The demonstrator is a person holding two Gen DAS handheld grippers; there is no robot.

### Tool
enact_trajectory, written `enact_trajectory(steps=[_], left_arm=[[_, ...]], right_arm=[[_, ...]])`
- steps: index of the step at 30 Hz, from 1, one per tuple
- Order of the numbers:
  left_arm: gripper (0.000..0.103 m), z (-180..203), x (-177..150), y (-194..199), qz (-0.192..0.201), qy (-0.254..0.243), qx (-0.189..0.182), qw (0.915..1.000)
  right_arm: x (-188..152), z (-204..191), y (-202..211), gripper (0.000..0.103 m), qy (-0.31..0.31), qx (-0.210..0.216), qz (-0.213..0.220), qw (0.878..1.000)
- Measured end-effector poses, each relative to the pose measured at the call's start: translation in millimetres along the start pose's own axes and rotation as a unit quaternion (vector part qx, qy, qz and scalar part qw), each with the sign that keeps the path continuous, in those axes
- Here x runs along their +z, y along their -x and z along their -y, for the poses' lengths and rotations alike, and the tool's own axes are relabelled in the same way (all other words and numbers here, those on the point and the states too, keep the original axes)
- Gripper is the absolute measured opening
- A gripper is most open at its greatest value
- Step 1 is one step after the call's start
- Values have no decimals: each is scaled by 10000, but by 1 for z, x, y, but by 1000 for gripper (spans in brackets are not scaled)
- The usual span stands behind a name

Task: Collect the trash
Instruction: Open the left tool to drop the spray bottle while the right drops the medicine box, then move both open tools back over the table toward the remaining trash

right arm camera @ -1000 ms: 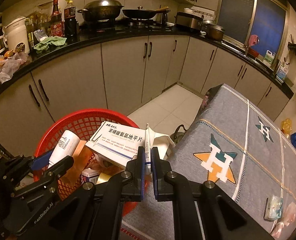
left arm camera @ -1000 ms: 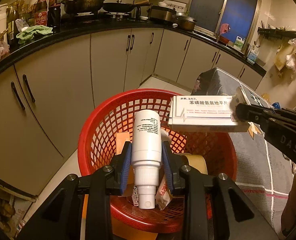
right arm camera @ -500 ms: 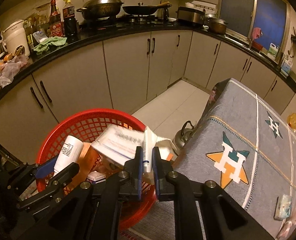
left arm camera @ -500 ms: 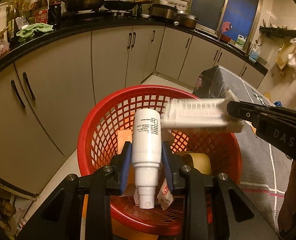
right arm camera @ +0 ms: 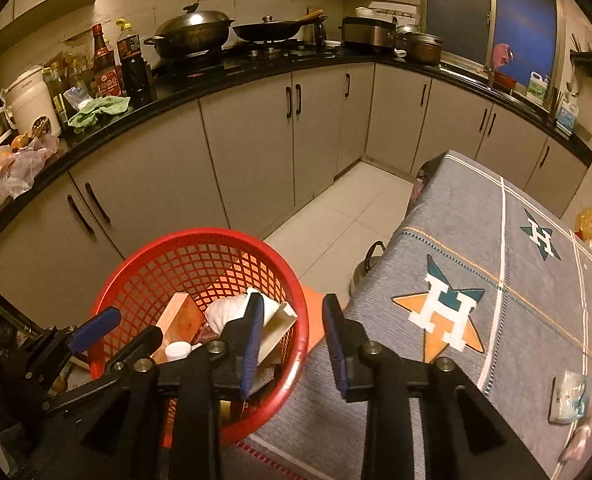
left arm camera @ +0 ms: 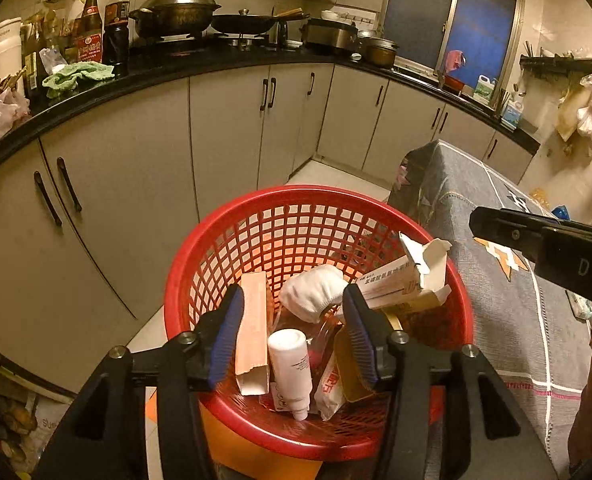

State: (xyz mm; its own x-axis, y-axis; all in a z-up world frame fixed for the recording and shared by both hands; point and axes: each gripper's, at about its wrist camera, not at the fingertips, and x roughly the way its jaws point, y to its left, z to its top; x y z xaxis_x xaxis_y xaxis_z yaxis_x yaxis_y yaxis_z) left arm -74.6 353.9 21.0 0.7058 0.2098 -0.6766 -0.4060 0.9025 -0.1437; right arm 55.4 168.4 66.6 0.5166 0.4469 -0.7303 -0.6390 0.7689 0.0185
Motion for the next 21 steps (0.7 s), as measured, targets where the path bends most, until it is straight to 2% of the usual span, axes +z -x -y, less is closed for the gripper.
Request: enact_trajectory(steps=[3,8,21], left_arm=[[57,2,0,3,62,-49,122,9999],[64,5,0,8,114,-61,189,9997],[68,17,-3,27,239,-144,275,9992]], right_arm=[[-4,2,3,36,-28,14,-18,10000],[-8,5,7,51,-62,-6,-23,10000],[-24,18,23,53,-213,-65,-19,9998]])
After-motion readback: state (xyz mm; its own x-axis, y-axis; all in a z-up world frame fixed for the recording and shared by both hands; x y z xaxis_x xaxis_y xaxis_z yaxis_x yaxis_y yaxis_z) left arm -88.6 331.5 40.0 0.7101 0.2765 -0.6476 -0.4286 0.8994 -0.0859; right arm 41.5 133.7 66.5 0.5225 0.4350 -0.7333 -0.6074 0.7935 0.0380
